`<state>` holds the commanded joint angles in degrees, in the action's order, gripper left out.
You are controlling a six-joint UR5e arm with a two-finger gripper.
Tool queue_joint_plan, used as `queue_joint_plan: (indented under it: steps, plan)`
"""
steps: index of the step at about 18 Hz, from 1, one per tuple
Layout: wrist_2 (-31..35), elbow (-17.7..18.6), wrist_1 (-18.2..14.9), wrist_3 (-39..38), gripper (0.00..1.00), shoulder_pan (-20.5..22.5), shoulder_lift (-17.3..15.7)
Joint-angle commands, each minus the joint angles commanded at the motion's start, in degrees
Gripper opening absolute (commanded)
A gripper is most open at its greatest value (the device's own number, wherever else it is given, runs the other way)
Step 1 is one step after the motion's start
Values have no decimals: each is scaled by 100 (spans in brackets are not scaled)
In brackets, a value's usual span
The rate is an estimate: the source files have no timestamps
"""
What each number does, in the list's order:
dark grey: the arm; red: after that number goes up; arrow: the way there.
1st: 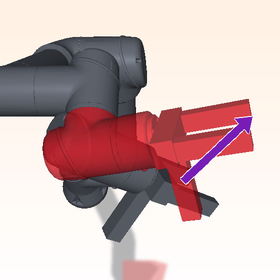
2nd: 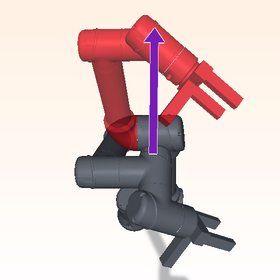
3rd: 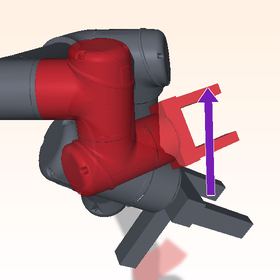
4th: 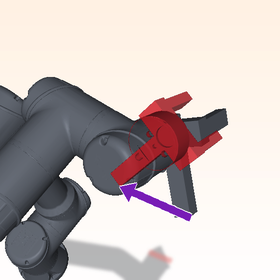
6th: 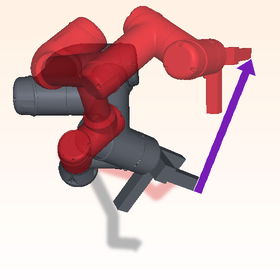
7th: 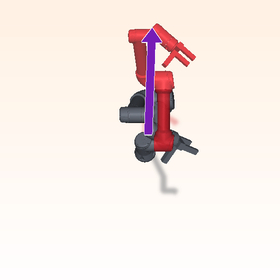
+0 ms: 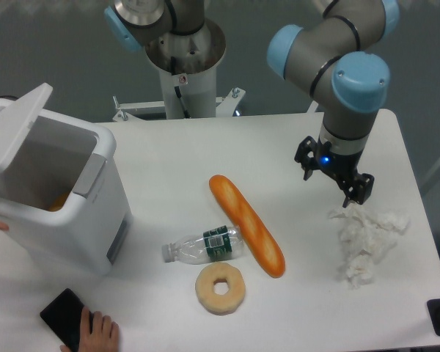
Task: Close the trash can
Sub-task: 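Move the gripper from above the tissues toward the white trash can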
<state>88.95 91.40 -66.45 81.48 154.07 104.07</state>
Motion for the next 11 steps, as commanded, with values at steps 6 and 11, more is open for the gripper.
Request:
queue_joint_plan:
  steps: [6, 11]
  plan:
    - [-253, 396, 9, -792, 100, -281, -484]
    - [-563, 642, -35, -1116, 100, -535, -941]
